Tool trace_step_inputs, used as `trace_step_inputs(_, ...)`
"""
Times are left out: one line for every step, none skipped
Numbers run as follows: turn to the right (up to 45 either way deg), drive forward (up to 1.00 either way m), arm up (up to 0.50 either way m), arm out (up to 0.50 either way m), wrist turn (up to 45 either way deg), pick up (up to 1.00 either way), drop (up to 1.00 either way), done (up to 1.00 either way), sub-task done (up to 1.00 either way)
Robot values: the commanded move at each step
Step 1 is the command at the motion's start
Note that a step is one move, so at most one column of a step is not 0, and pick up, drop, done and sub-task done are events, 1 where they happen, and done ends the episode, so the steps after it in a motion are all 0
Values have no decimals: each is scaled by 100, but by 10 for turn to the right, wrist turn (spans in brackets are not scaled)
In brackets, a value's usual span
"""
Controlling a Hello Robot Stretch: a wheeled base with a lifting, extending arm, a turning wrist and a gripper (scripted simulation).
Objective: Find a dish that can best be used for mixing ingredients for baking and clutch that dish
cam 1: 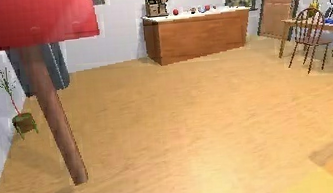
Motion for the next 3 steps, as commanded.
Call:
trace_step_inputs(-450, 0, 0, 0, 0, 0, 0, 0, 0)
trace_step_inputs(-360, 0, 0, 0, 0, 0, 0, 0, 0)
trace_step_inputs(0, 35, 0, 0, 0, 0, 0, 0, 0)
